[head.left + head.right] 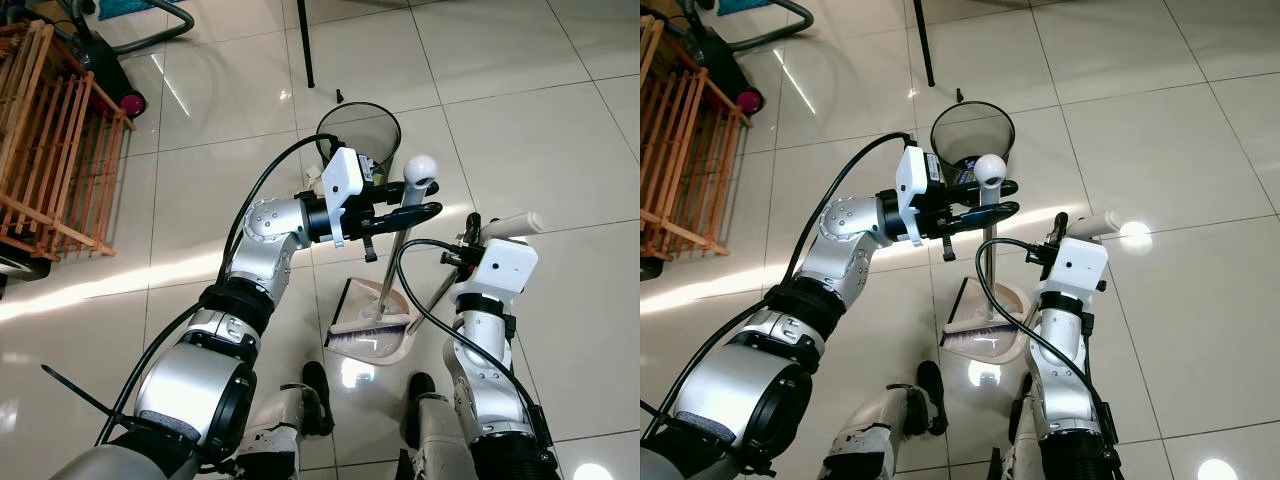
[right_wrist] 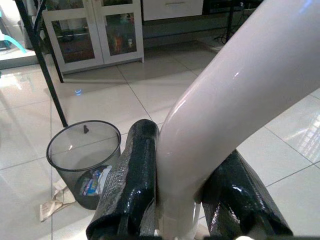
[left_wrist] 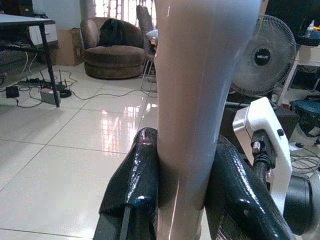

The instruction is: Sweep floor

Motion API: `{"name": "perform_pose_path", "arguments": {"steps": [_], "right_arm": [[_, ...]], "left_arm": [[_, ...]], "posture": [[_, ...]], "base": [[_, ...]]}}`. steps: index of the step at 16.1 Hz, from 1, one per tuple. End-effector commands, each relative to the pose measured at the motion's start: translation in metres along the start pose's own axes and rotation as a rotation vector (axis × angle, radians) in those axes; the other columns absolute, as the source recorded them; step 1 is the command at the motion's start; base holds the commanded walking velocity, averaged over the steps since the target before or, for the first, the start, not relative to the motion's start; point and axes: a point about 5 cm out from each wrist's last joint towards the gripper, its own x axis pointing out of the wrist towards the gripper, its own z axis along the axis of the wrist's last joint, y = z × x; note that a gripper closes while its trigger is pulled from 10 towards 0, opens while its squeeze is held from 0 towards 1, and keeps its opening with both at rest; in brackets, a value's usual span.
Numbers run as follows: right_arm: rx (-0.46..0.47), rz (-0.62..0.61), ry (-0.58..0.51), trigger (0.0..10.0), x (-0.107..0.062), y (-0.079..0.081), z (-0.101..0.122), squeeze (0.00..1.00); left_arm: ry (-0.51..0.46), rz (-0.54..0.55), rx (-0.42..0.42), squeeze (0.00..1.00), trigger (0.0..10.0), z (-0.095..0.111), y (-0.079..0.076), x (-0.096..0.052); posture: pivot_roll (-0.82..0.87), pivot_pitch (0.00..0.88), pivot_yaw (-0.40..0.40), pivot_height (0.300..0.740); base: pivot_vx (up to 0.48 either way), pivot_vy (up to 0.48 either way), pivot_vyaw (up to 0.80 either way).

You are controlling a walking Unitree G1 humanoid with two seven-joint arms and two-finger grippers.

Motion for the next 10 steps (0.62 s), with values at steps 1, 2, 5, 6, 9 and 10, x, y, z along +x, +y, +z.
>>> {"name": "perform_pose_path", "arguments": {"steps": [1,2,5,6,9,10], "right_arm": [[-0.026,-0.007,0.111,10.0,-0.012,-0.005,-0.021,0.00],[-0.026,-0.007,0.111,10.0,-0.012,-0.005,-0.021,0.00],[-0.026,0.004,0.120,10.0,-0.011,-0.002,-0.024,0.00],[-0.025,0.010,0.123,10.0,-0.010,0.000,-0.025,0.00],[-0.025,0.009,0.120,10.0,-0.008,-0.002,-0.024,0.00],[-0.025,0.008,0.119,10.0,-0.008,-0.004,-0.024,0.00]], "left_arm": [[-0.030,0.001,-0.009,0.00,10.0,0.001,-0.001,-0.001],[-0.030,0.001,-0.009,0.00,10.0,0.001,-0.001,-0.001],[0.048,0.115,0.114,0.00,10.0,0.031,0.028,-0.018],[0.080,0.202,0.136,0.00,10.0,0.036,0.040,-0.028],[0.050,0.251,0.086,0.00,10.0,0.031,0.041,-0.032],[0.037,0.257,0.070,0.00,10.0,0.031,0.041,-0.032]], "posture": [[0.02,0.366,0.177,0.740],[0.02,0.366,0.177,0.740],[0.03,0.339,0.168,0.740],[0.03,0.335,0.165,0.740],[0.03,0.333,0.166,0.740],[0.03,0.333,0.166,0.740]], "base": [[0.000,0.000,0.00],[0.000,0.000,0.00],[0.000,0.000,0.00],[0.000,0.000,0.00],[0.000,0.000,0.00],[0.000,0.000,0.00]]}}
